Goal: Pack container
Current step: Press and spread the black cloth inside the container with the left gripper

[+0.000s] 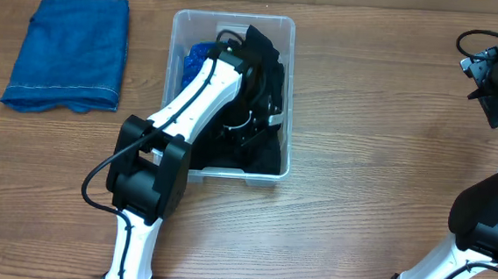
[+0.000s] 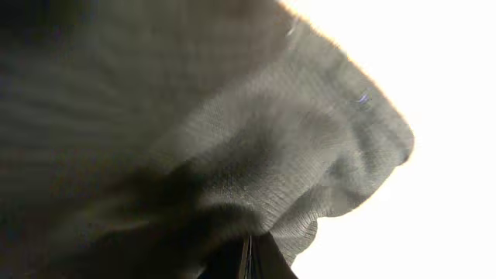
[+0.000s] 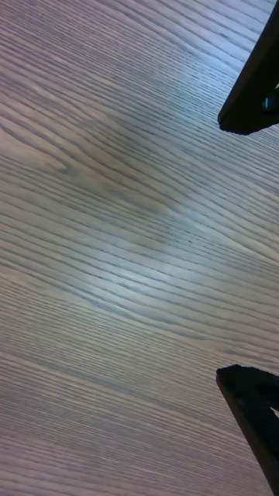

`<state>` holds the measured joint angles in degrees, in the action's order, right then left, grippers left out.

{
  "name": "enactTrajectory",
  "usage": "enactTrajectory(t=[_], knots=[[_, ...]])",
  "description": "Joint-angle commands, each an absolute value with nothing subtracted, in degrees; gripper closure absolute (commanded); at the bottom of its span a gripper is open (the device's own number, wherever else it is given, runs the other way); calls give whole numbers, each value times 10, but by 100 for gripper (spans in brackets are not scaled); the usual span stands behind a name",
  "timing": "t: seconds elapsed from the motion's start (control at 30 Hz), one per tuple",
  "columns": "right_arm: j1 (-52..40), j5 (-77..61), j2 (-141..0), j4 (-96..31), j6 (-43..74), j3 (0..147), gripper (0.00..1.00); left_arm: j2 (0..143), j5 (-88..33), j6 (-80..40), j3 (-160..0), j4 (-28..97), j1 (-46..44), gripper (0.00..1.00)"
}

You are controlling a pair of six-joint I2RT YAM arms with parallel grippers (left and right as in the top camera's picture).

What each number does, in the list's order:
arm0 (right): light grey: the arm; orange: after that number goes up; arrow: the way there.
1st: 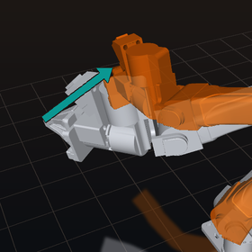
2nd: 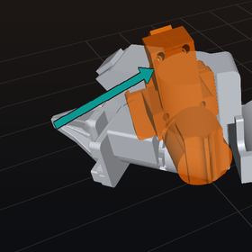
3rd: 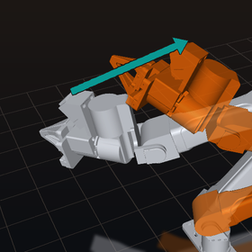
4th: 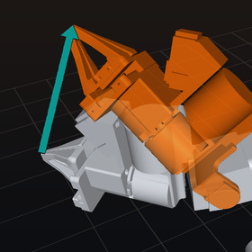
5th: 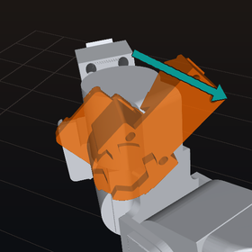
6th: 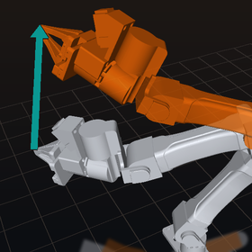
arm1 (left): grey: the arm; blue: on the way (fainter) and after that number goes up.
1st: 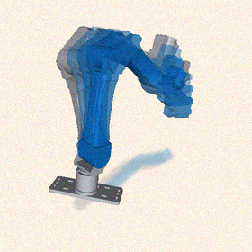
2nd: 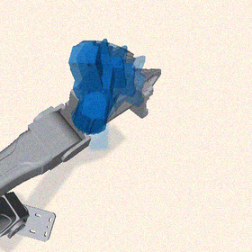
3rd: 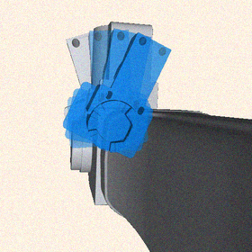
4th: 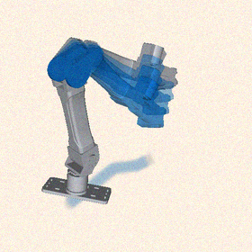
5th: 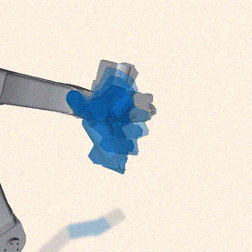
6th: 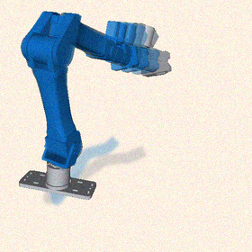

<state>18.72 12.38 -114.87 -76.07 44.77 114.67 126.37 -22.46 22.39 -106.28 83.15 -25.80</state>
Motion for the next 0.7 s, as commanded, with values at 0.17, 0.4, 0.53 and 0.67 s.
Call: enactTrajectory(t=[0.17, 0.4, 0.53, 0.67], knots=[[188, 128, -1149, -759, 450, 1147, 0, 1266, -223, 193, -1239, 859, -259, 96], [188, 128, -1149, -759, 450, 1147, 0, 1271, -218, 185, -1214, 830, -259, 96], [188, 128, -1149, -759, 450, 1147, 0, 1271, -204, 164, -1175, 801, -259, 96], [188, 128, -1149, -759, 450, 1147, 0, 1271, -189, 163, -1126, 763, -259, 96]])
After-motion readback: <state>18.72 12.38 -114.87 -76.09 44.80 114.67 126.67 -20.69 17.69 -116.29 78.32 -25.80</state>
